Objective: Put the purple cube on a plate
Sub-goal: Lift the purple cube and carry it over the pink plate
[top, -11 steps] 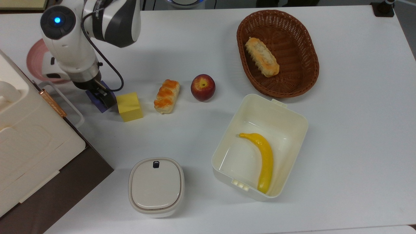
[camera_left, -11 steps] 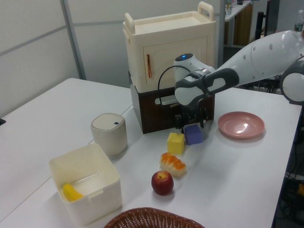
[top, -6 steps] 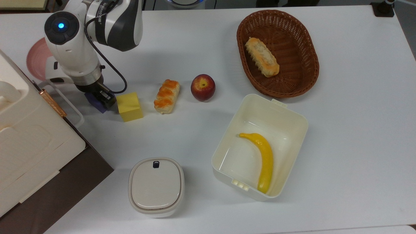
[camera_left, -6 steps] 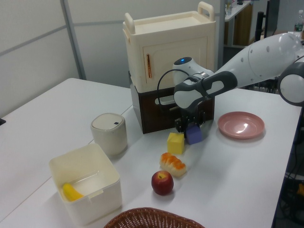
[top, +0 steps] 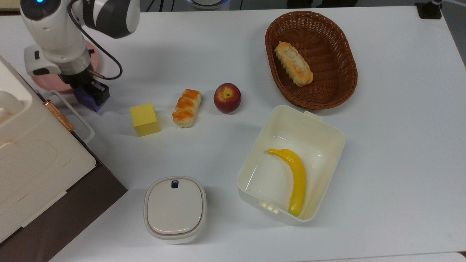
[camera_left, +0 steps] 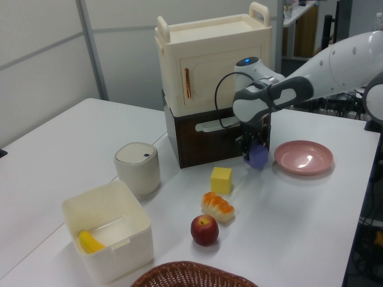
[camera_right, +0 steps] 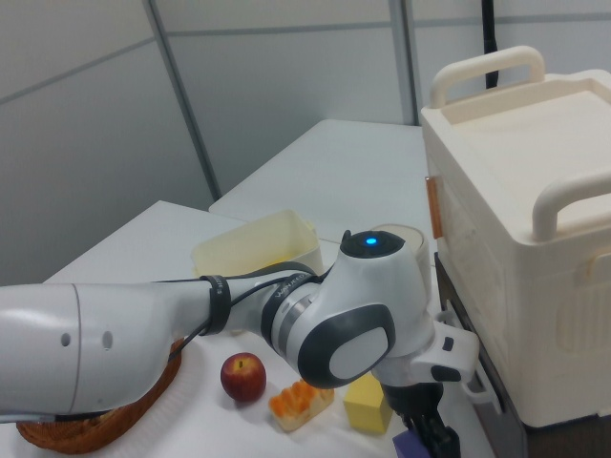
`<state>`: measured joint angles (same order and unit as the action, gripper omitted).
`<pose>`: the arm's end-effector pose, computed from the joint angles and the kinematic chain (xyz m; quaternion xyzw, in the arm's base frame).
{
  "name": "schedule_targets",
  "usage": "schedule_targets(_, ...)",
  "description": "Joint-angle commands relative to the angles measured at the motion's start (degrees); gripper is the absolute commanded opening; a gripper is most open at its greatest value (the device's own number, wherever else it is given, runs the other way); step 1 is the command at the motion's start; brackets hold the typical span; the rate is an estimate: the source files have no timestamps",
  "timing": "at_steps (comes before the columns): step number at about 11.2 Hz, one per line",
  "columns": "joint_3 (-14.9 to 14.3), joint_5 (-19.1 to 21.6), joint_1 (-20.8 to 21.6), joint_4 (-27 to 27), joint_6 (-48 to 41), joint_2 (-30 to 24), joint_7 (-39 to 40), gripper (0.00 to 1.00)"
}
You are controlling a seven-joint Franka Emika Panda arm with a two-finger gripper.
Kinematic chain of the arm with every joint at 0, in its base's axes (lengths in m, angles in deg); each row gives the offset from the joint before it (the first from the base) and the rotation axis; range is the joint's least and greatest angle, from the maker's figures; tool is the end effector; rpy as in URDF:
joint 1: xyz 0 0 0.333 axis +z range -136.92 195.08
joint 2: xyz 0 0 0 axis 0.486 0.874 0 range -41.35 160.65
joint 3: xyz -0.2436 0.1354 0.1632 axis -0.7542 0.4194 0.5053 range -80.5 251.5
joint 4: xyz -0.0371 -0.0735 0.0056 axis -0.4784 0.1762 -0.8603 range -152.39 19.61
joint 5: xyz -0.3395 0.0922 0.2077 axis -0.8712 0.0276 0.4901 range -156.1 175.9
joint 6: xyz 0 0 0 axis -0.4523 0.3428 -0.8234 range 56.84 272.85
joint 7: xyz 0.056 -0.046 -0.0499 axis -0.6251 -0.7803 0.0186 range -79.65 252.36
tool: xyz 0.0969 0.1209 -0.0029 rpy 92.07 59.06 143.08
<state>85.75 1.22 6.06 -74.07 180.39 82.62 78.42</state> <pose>0.6238 -0.2756 0.3139 0.9719 -0.2259 0.0081 0.0653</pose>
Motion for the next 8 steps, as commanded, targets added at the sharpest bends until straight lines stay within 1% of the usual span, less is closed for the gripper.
schedule_targets(1, -0.3, 3.6, -1.1, -3.7, 0.9, -4.6, 5.2, 0.62)
schedule_targets(3, -0.3, 4.5, -3.1, -3.7, -2.3, -5.7, 10.1, 0.62)
schedule_targets(5, -0.3, 4.5, -3.9, -3.8, -4.0, -6.4, 12.7, 0.62)
schedule_targets(8, -0.3, 4.5, -6.4, -3.9, -4.9, -6.5, 19.3, 0.64)
